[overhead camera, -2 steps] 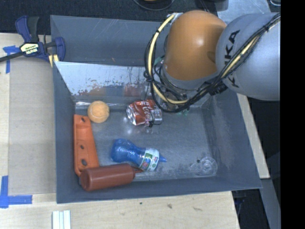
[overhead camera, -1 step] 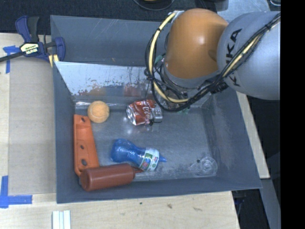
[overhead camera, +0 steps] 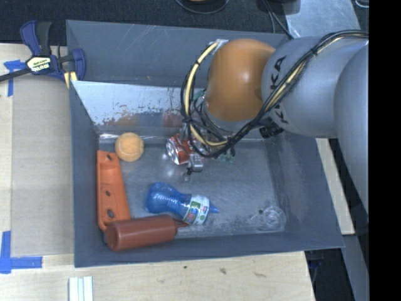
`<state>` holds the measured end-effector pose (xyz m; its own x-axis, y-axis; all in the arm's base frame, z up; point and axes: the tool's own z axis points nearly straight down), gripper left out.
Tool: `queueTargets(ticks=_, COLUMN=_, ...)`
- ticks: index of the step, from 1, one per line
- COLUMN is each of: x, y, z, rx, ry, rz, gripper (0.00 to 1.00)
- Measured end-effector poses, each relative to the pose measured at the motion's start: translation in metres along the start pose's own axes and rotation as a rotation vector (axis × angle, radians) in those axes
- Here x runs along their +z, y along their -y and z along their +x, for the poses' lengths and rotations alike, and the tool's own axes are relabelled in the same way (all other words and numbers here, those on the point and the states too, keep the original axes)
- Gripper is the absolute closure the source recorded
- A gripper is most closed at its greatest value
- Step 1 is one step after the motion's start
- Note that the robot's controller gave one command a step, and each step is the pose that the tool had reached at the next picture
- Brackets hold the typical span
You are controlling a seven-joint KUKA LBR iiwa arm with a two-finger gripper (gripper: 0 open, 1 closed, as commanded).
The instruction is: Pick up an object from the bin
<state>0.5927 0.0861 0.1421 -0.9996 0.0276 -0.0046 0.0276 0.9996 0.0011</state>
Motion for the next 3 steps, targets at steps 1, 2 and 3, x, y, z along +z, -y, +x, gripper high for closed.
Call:
queueTargets(ticks=1, x=-0.039, y=0.003, z=0.002, rx=0.038, ry=-0.008, rz=0.001, gripper=0.00)
queueTargets(ticks=2, x=0.067, y=0.015, z=-0.006, rx=0.073, ry=0.013, rz=-0.004, gripper=1.00)
queueTargets(ticks=3, x=0.067, y=0.015, z=-0.006, rx=0.074, ry=0.013, rz=-0.004, gripper=1.00)
